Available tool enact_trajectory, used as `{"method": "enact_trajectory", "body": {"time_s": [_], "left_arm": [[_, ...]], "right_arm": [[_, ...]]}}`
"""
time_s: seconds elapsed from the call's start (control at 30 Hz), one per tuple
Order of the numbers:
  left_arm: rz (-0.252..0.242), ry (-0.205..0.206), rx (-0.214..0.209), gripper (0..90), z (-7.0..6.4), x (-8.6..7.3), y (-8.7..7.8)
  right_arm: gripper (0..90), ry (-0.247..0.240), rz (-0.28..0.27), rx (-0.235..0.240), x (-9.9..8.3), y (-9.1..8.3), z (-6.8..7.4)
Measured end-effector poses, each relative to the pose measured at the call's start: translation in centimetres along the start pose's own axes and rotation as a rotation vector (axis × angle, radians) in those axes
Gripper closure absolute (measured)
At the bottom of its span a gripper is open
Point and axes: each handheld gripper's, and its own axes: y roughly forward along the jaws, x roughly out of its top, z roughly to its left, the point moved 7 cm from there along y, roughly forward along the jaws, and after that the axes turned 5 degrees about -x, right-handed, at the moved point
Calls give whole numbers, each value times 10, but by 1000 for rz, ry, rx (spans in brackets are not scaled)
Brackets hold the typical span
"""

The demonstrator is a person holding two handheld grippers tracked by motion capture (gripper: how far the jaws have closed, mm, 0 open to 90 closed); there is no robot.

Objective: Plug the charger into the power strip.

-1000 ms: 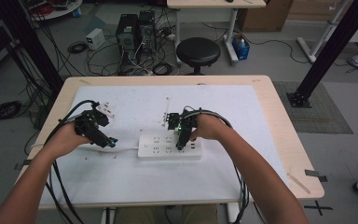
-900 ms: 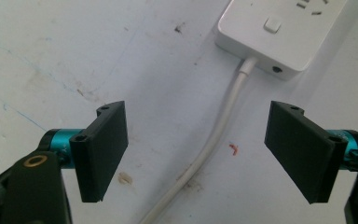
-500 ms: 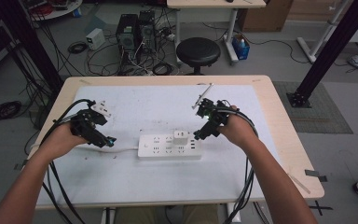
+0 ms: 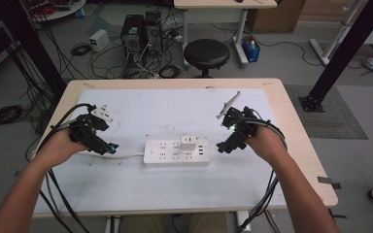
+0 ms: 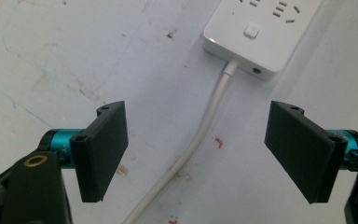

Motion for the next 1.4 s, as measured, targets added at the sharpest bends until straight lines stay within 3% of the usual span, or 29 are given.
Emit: {"method": "enact_trajectory", "body": {"time_s": [0.17,0.5,0.6,0.67,1.4], "left_arm": [[-15,-13,2,214,2,5,-2],[-15,-24,8,213,4,6,-2],[-28,-39,10,214,3,7,-1],[-15,-27,13,214,3,5,-2],[-16,-54,14,214,3,-3,-1]], "right_arm": [[7,5,-12,-3,-9,-12,-5],[7,52,-18,-21,-25,-18,-16],[7,59,-23,-17,-25,-20,-17],[7,65,-19,-18,-25,-20,-17],[8,72,3,-2,-33,-18,-12]]}}
